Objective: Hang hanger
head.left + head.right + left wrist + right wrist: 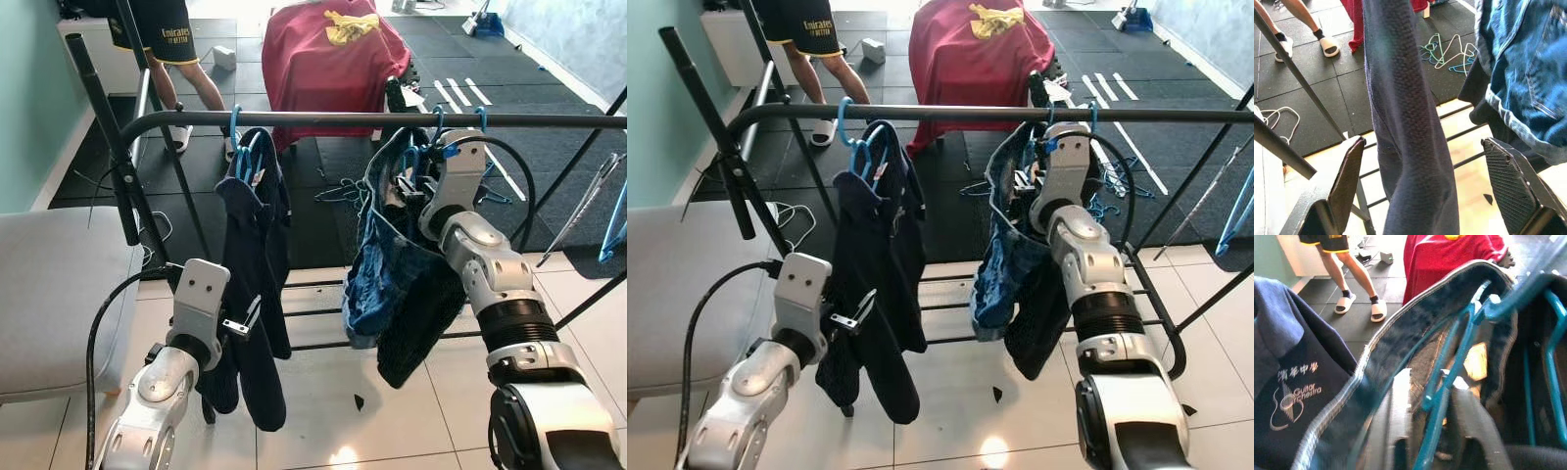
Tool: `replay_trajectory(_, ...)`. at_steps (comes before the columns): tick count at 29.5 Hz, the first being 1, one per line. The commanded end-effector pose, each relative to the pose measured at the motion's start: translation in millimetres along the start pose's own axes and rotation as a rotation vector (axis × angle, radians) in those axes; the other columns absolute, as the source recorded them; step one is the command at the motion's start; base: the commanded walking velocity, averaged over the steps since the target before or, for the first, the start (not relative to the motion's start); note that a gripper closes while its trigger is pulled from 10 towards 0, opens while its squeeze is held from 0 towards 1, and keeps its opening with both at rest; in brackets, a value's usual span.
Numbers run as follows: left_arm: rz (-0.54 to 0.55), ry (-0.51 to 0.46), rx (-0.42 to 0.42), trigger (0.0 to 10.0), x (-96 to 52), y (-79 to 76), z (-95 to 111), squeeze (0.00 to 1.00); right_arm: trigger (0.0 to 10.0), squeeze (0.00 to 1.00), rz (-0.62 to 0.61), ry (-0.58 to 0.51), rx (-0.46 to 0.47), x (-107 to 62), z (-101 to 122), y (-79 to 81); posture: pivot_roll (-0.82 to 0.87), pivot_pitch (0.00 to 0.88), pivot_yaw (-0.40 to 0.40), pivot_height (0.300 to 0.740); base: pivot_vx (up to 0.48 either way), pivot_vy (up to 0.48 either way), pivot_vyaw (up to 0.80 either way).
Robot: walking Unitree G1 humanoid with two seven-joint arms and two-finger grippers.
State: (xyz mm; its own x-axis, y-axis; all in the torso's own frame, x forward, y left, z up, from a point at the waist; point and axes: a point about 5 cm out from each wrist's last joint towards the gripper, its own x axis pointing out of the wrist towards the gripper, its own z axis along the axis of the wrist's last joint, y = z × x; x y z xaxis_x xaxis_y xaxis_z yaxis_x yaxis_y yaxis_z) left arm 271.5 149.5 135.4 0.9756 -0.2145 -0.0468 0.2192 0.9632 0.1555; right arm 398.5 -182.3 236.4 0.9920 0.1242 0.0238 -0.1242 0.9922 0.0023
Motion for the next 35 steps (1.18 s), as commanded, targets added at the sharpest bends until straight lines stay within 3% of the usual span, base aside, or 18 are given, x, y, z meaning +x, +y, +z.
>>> replay_trajectory(1, -0.013, 0.032, 0.005, 10.0, -2.8, -2.0, -5, 0.00, 0.0, 0.00, -0.018, 0.005, 0.001, -0.3, -3, -5.5, -0.04, 0.206, -0.027, 0.740, 0.000, 0.000, 0.00)
replay_trajectory(15, -0.028, 0.044, 0.014, 10.0, -0.9, -3.1, -7, 0.00, 0.0, 0.00, -0.010, -0.025, 0.000, 0.0, 4, -8.0, -0.04, 0.191, -0.022, 0.740, 0.000, 0.000, 0.00)
replay_trajectory(23, 0.008, 0.042, 0.014, 10.0, 2.7, 6.0, -5, 0.00, 0.0, 0.00, 0.171, -0.142, 0.005, -11.9, 25, 15.7, -0.05, 0.193, -0.022, 0.740, 0.000, 0.000, 0.00)
replay_trajectory(29, 0.050, 0.044, -0.017, 10.0, 6.7, 16.4, -2, 0.00, 0.0, 0.00, 0.222, -0.171, 0.000, -20.5, 34, 24.3, -0.05, 0.197, -0.021, 0.740, 0.000, 0.000, 0.00)
replay_trajectory(35, 0.051, 0.048, -0.027, 10.0, 6.9, 17.1, -2, 0.00, 0.0, 0.00, 0.256, -0.183, 0.003, -29.7, 36, 30.9, -0.05, 0.198, -0.021, 0.740, 0.000, 0.000, 0.00)
